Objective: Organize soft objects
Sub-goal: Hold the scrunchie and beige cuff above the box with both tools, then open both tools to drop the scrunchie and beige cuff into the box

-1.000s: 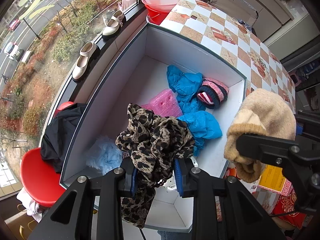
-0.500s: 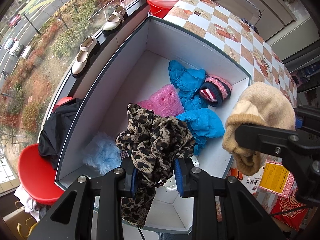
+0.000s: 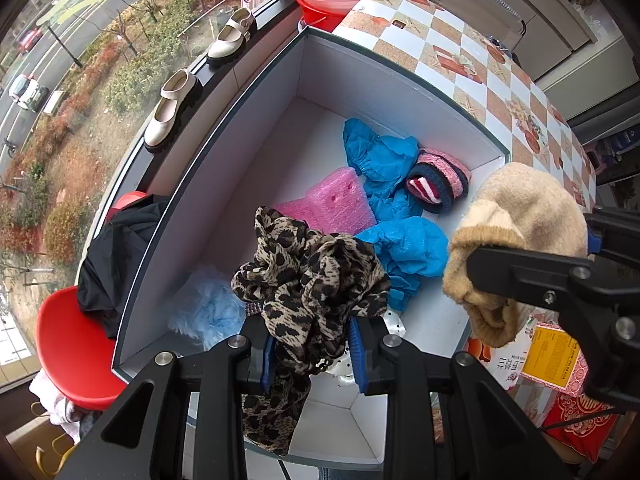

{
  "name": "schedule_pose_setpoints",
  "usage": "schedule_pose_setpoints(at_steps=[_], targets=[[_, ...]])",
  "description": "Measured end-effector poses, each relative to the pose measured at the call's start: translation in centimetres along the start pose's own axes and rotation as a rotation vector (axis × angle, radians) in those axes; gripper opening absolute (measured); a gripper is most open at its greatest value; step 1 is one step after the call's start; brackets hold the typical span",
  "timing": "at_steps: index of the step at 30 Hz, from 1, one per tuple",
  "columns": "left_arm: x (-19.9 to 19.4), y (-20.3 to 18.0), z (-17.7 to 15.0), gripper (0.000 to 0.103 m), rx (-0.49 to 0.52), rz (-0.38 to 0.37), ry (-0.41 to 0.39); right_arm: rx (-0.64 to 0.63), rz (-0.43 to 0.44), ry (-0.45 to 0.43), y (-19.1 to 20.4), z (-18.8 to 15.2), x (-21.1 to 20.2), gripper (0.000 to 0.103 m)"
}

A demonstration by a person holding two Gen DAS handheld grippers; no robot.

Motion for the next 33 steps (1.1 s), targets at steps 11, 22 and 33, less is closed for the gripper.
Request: schedule_pose_setpoints(at_steps=[11, 22, 33], targets=[[0.4, 0.4, 0.0, 0.031, -0.001, 0.006, 0.007, -0.009, -0.005, 0.010, 0.0, 0.4, 0.7, 0.039], [-0.4, 1.6, 1.0, 0.073, 0.036, 0.116, -0.062, 0.033, -0.023, 0.004, -1.0, 1.1, 1.0, 0.072], [-0.8, 2.4, 2.1, 0.079, 0.007, 0.148, -0.047, 0.015, -0.127, -0.011, -2.6, 0.8, -0.1, 0.103]])
Point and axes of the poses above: each gripper's, at about its wrist camera, not at the fingertips, and x roughly the way its jaws point, y to its left, z to its top, the point moved 10 cm from there along x, roughly the way its jaws point, and after that the axes turned 14 degrees about -y, right-handed, at the moved point
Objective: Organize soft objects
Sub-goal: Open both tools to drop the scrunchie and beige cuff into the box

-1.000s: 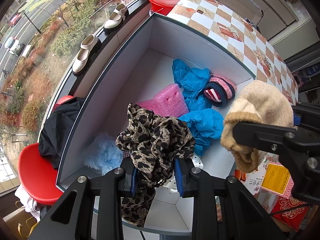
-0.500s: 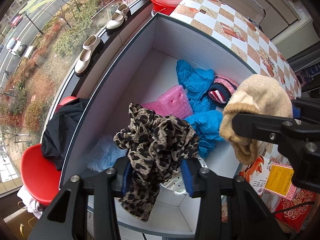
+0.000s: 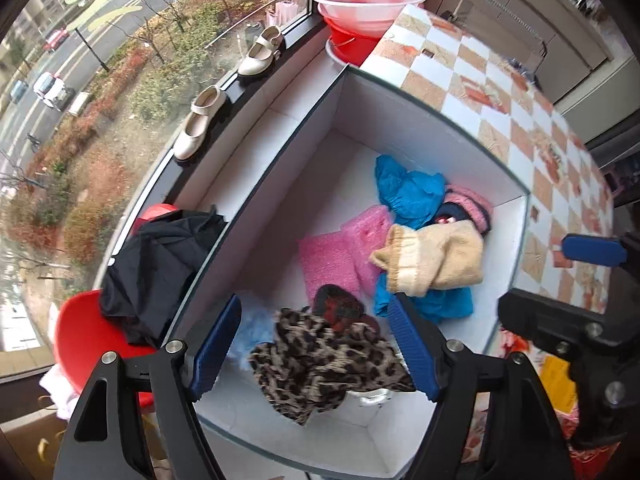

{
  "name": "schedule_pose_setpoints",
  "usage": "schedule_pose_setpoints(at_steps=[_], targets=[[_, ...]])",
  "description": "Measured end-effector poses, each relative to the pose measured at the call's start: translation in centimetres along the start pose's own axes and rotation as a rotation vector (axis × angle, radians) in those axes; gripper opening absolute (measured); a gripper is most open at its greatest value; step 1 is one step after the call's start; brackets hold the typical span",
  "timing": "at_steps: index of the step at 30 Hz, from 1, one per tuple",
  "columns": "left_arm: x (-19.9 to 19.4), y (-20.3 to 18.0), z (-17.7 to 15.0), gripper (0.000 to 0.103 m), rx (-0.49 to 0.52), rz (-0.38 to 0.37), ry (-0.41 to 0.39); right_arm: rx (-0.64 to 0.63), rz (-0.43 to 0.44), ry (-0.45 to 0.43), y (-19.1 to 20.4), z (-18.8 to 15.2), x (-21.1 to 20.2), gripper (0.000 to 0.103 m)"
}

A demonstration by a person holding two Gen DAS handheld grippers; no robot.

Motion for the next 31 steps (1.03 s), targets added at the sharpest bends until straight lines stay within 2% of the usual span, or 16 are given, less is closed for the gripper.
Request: schedule_pose_setpoints(at_steps=[1, 2, 9, 26, 28, 31], targets=[[0.2, 0.1, -0.1, 0.079, 0.038, 0.048, 0.016, 0.003, -0.003, 0.000, -0.1, 0.0, 0.0, 0.103], [0.3, 0.0, -0.2, 0.079, 0.057, 0.059, 0.016, 0.004, -0.006, 0.002, -0.2, -0.1, -0.1, 0.103], [-0.4, -0.5, -0.3, 0.079, 0.010, 0.003, -0.009, 0.006, -0.003, -0.003, -0.1, -0.4, -0.4, 0.103], [-0.5, -0.4, -1.2, 0.080, 0.020, 0.016, 0.007, 0.009, -0.004, -0.011, -0.1, -0.8, -1.1, 0.103], [-0.4, -0.6, -1.3, 0.080, 0.022, 0.001, 0.000, 0.009, -0.003, -0.011, -0.1, -0.8, -1.1, 0.103], [-1.0, -1.3, -0.8, 0.080, 0.015, -0.065, -0.056, 0.020, 0.005, -0.004, 0.0, -1.0, -0.9, 0.103]])
Point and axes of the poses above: each gripper's, at about its wrist camera, not at the fingertips, and x roughly the way its jaws point, y to its left, z to its top, the point moved 10 cm from there along x, roughly the way its jaws point, and after that the axes turned 14 degrees about -y, right-handed, at the moved point
